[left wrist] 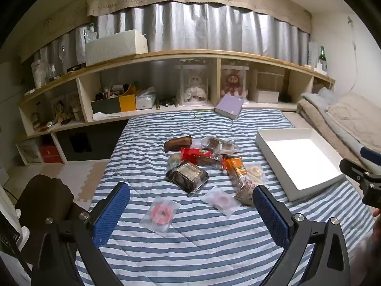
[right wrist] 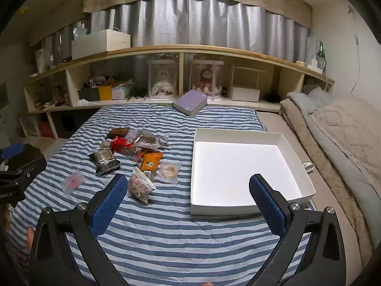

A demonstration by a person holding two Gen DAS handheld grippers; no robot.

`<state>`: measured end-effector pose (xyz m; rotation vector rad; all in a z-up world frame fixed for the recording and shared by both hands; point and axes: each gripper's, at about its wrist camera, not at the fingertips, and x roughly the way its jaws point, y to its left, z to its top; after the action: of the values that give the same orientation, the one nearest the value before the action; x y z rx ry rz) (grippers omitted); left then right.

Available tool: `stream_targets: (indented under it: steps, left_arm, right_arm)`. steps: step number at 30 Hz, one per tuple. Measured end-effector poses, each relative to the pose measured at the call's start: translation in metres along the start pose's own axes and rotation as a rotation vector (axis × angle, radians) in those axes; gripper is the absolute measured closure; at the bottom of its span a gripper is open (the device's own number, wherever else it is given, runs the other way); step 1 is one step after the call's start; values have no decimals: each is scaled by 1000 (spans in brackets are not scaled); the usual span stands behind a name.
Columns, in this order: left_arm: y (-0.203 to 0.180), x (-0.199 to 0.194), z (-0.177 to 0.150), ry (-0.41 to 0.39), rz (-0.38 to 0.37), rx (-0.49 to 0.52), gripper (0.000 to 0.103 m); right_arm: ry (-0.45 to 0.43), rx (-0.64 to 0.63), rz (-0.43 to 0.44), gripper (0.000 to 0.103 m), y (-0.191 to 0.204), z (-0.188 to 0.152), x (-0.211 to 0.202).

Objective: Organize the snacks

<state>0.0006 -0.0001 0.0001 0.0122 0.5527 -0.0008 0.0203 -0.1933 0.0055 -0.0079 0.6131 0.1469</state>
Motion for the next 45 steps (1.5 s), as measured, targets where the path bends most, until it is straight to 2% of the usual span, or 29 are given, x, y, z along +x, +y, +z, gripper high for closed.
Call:
stream_targets:
  steps: [45]
  left_arm:
    - [2,-5,3,-26,-1,-4,0]
  right_arm:
    - [-1,-2,-2,0,0,-1,0]
